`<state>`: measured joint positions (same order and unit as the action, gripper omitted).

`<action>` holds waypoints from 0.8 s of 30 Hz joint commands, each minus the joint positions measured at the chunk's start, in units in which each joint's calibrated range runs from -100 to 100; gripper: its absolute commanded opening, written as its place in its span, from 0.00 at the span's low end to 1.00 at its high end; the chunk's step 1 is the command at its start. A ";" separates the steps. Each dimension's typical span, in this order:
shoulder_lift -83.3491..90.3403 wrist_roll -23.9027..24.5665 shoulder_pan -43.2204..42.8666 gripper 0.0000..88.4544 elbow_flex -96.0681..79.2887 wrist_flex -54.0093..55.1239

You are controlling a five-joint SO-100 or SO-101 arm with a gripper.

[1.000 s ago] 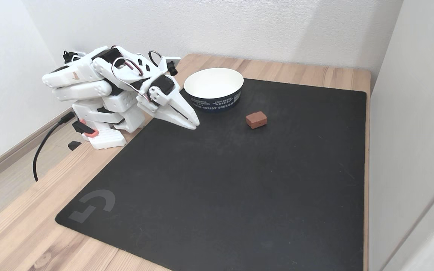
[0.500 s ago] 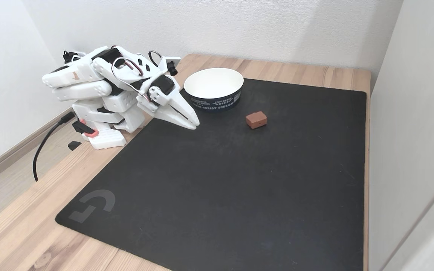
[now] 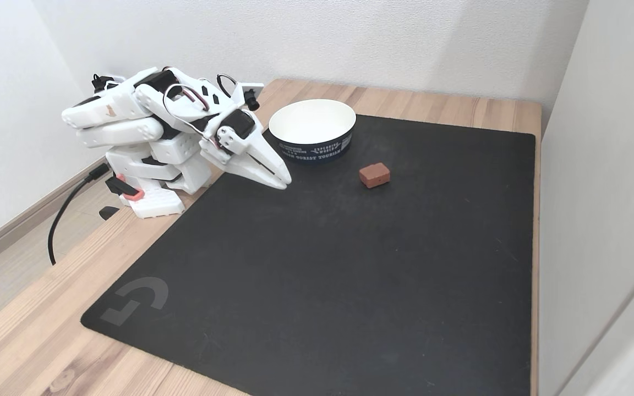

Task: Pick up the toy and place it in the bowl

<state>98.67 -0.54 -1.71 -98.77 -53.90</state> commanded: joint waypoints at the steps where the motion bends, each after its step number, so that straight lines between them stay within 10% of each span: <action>1: 0.83 0.12 0.33 0.03 -0.69 0.22; 24: -37.52 0.23 -7.20 0.03 35.09 -2.06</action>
<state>72.27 -0.54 -6.03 -75.63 -56.35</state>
